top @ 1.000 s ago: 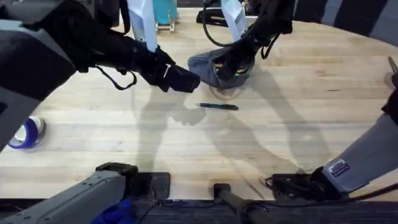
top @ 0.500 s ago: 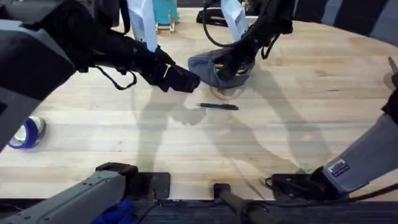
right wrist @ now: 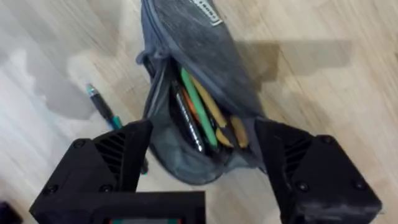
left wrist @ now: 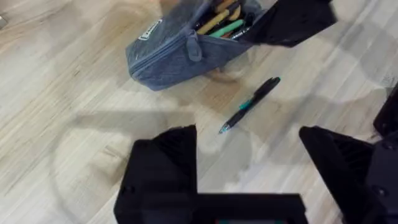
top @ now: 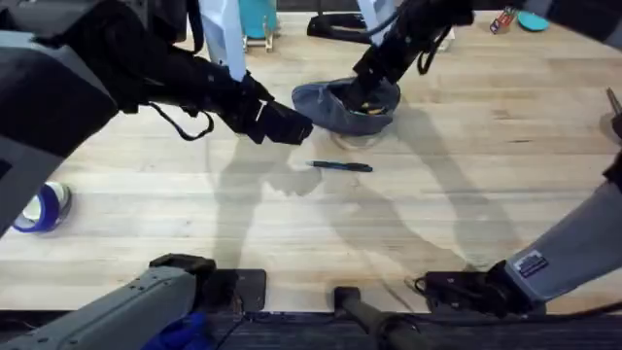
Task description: Unzip the bag, pick up the pens from the table one at a time and place them inside, then zip the bag closed.
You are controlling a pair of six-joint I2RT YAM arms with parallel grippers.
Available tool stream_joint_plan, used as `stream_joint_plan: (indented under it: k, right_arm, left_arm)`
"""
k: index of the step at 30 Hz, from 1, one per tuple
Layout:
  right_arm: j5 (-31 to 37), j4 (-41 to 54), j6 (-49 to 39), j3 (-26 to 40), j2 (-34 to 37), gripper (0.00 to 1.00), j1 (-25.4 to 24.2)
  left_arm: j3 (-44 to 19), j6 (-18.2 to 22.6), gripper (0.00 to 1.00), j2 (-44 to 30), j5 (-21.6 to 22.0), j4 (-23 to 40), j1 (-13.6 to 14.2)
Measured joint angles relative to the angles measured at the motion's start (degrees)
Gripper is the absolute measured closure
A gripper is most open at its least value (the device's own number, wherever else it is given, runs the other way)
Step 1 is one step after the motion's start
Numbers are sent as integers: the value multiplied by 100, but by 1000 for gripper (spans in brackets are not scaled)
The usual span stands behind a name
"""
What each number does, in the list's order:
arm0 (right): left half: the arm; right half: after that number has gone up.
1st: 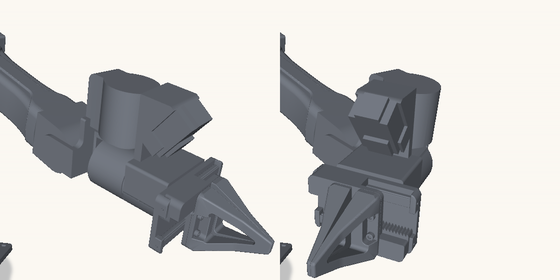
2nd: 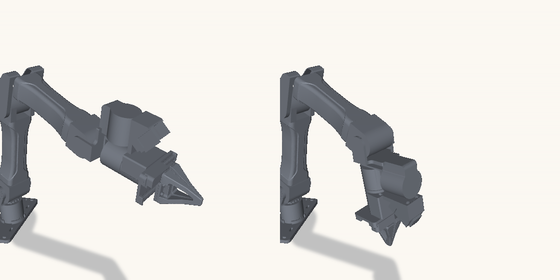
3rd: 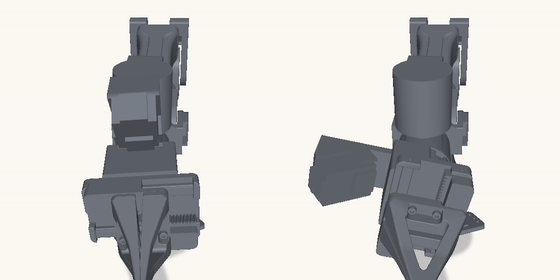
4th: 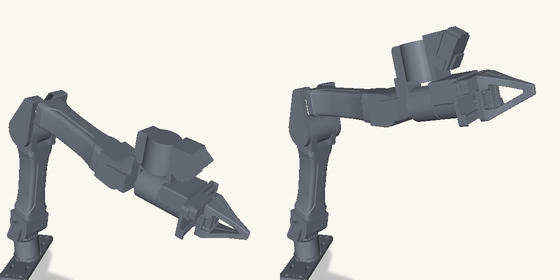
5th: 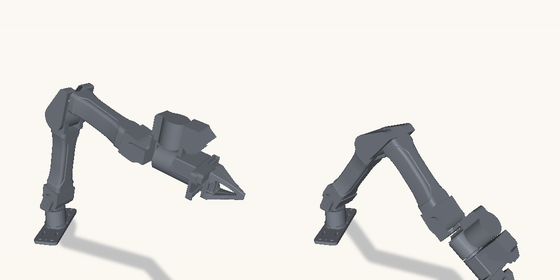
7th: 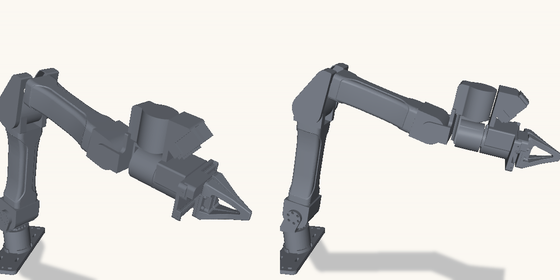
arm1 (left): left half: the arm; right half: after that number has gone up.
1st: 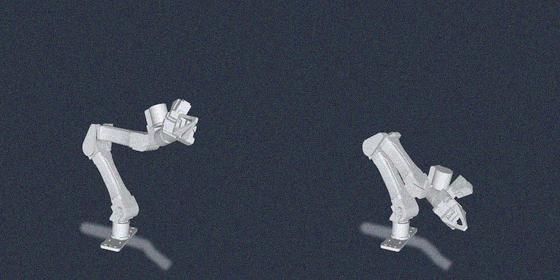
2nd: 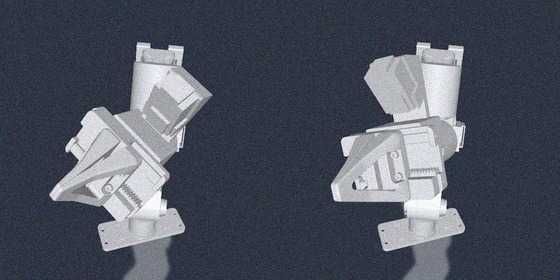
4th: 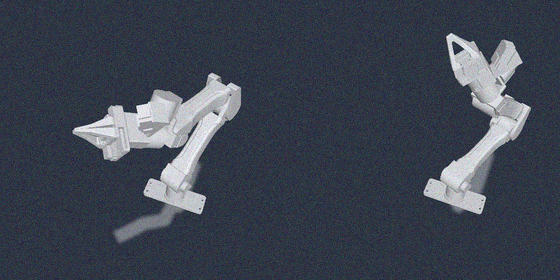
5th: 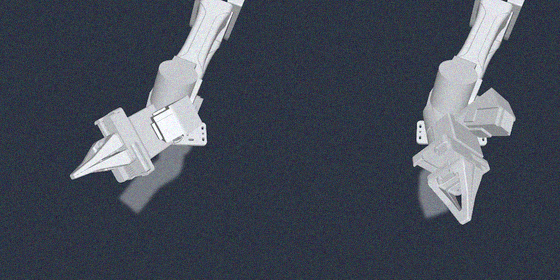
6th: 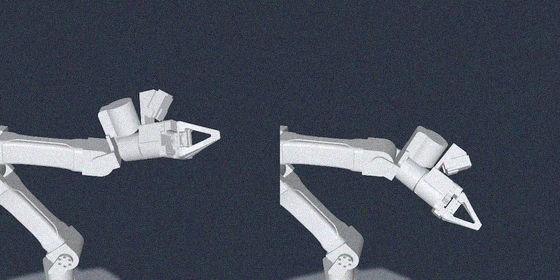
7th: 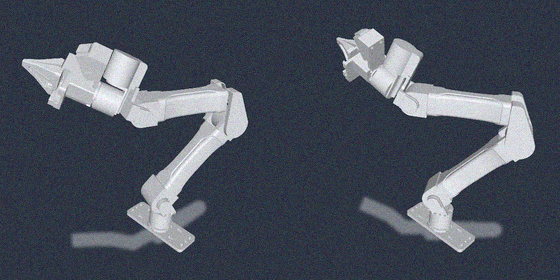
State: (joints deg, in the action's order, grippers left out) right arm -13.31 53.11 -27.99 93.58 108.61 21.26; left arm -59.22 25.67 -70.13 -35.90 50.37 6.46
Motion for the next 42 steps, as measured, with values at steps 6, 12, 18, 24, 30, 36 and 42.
stream_joint_plan:
  k: [6,12,18,24,30,36,42]
  right_arm:
    - [217,522,531,353,-337,4,0]
    - [761,900,1277,505,-595,3,0]
    - [1234,1328,2040,505,-885,6,0]
    - [1279,1574,2282,521,-963,3,0]
    - [1030,1980,2113,521,-965,3,0]
    - [362,2207,1397,506,-965,3,0]
    - [106,1823,919,-177,-1002,4,96]
  left_arm:
    - [0,1,6,0,0,0,0]
    - [0,0,6,0,0,0,0]
    - [0,2,6,0,0,0,0]
    - [0,0,6,0,0,2,0]
    - [0,2,6,0,8,0,0]
    - [0,0,6,0,23,0,0]
    - [0,-5,6,0,122,0,0]
